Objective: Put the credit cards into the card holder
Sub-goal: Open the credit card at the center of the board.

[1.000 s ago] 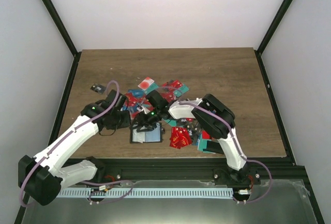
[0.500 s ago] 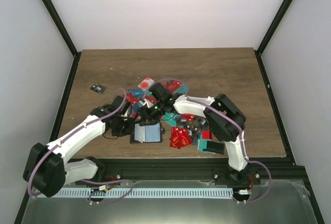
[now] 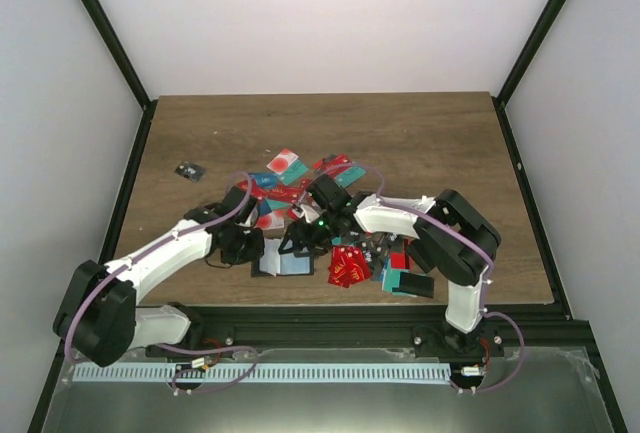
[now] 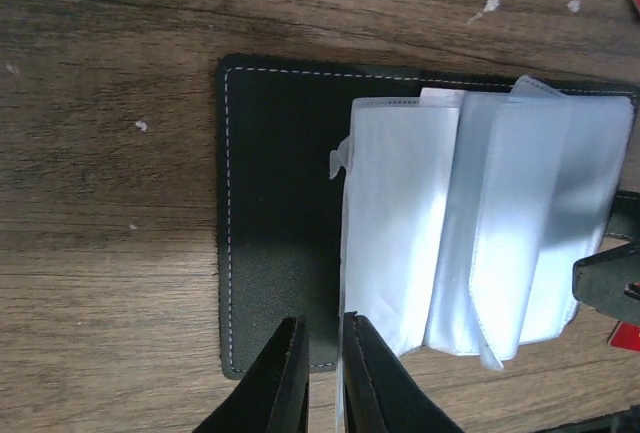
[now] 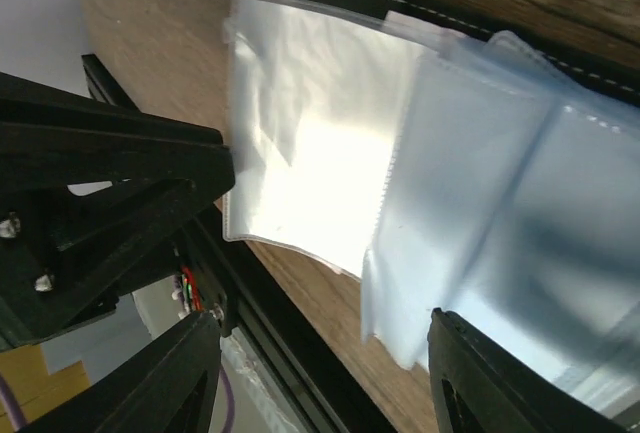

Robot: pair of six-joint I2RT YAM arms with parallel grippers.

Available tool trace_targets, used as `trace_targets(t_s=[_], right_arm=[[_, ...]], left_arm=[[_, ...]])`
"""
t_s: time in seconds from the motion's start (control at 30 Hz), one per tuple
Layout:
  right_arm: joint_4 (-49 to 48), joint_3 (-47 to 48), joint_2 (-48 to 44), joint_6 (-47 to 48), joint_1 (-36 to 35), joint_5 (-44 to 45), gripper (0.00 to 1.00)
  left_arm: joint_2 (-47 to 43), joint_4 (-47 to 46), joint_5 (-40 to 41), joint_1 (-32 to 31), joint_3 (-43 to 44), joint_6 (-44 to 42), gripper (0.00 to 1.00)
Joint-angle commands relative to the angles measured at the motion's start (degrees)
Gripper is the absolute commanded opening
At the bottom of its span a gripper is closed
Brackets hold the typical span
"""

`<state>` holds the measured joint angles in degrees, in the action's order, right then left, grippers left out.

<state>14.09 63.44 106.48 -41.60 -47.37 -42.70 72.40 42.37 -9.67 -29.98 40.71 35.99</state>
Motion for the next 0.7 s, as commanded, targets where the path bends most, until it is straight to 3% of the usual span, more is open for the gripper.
trace_targets(t_s=[0.0, 0.67], right_arm=[[-1.1, 0.3, 1.3, 0.0, 0.2, 1.1, 0.59], [-5.1, 6.3, 6.9, -2.8, -2.5, -4.5, 0.59]], left_arm=[[1.3, -1.0, 1.0, 0.3, -1.0, 0.4, 0.13], [0.2, -1.7, -1.1, 0.3, -0.9, -0.3, 0.11]])
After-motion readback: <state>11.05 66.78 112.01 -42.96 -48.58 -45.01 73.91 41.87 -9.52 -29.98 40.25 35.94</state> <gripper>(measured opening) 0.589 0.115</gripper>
